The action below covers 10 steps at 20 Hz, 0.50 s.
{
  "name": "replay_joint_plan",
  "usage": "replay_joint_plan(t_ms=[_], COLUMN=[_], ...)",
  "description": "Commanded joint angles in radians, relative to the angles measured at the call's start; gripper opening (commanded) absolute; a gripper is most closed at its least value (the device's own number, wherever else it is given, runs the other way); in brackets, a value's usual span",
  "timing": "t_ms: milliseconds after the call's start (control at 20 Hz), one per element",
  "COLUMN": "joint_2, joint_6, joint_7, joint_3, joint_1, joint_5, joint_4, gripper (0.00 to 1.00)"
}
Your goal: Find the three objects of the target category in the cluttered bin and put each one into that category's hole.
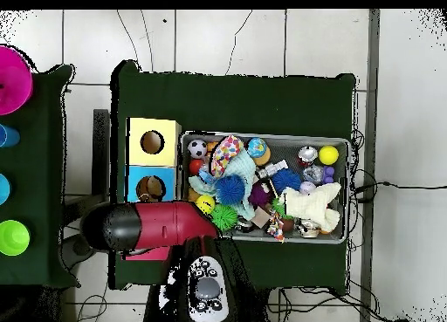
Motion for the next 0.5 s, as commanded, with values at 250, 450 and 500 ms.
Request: replay_joint_plan(t_ms=[250, 450, 500], joint_2=[-0.059, -0.098, -0.11], joint_6=[-0.048, -0.052, -0.06], joint_7=[0.174, 0.162, 0.163], joint_3=[0.0, -0.018, -0.024], joint_1=[-0.051, -0.054, -0.053], joint_5=[0.04, 0.013, 0.008], joint_4=[0.144, 0.188, 0.207], gripper=[0.0, 0.0, 0.0])
